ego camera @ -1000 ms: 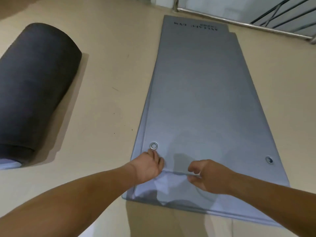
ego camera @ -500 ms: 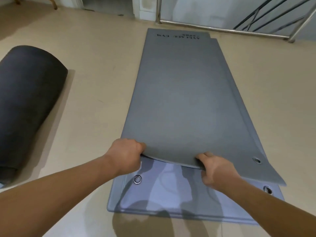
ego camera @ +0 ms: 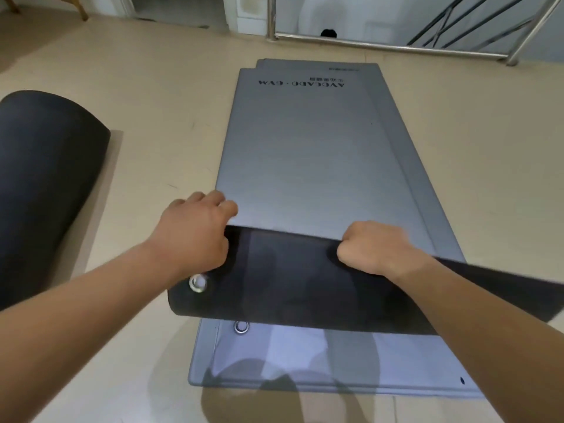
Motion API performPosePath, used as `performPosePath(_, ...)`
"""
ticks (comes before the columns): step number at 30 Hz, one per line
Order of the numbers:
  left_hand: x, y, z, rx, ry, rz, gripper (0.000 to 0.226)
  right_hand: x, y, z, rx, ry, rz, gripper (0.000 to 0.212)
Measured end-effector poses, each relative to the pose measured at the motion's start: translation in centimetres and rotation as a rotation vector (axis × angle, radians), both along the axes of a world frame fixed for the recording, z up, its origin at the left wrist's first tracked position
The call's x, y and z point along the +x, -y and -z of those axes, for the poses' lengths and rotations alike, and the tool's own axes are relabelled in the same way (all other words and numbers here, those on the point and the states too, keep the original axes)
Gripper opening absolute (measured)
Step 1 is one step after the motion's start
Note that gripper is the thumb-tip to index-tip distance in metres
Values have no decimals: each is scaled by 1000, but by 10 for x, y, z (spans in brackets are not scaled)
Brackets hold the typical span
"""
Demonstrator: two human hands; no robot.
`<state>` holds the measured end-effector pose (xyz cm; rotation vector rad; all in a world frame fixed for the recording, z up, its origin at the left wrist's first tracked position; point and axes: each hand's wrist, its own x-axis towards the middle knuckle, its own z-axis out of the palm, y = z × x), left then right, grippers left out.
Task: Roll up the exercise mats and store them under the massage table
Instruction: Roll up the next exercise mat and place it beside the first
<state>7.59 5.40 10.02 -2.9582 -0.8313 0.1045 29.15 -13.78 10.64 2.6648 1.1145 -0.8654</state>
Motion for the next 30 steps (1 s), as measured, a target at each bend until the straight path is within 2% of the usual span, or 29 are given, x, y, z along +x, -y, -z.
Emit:
performPosePath(2,-7,21,19,134,225,217,52,0,-6,9,90,202,-49,11)
performPosePath(3,-10,34,30,144,249,324,55,-1,-10,15,110,287,-86,14)
performPosePath(5,-12,61,50,73,71,391,76,-2,-20,27,105,392,-155,28)
performPosePath(7,-7,72,64,-70,-197,265,108,0,-26,41,105,488,-218,35)
performPosePath(8,-4,70,69,-104,-293,204,117,0,-25,46,142,549,-250,36)
performPosePath(11,8,54,81,-98,-318,189,133,-9,-8,56,414,624,-300,42)
performPosePath(13,14,39,87,-173,-278,203,138,-22,9,59,389,562,-360,73)
performPosePath(15,21,25,86,-283,-273,209,140,-38,20,63,76,447,-463,112)
performPosePath(17,30,16,83,-333,-281,206,141,-45,26,74,-113,420,-492,135)
performPosePath(19,31,12,85,-323,-263,198,141,-42,23,86,-88,460,-495,138)
performPosePath(21,16,12,90,-272,-181,193,134,-33,16,92,-45,434,-501,130)
performPosePath(24,-23,22,103,-59,-42,250,120,-11,-1,88,-24,311,-517,132)
performPosePath(27,-36,38,112,6,-182,228,127,10,-20,72,-37,136,-494,137)
performPosePath(30,-15,42,117,17,-241,129,133,24,-34,62,-50,57,-452,139)
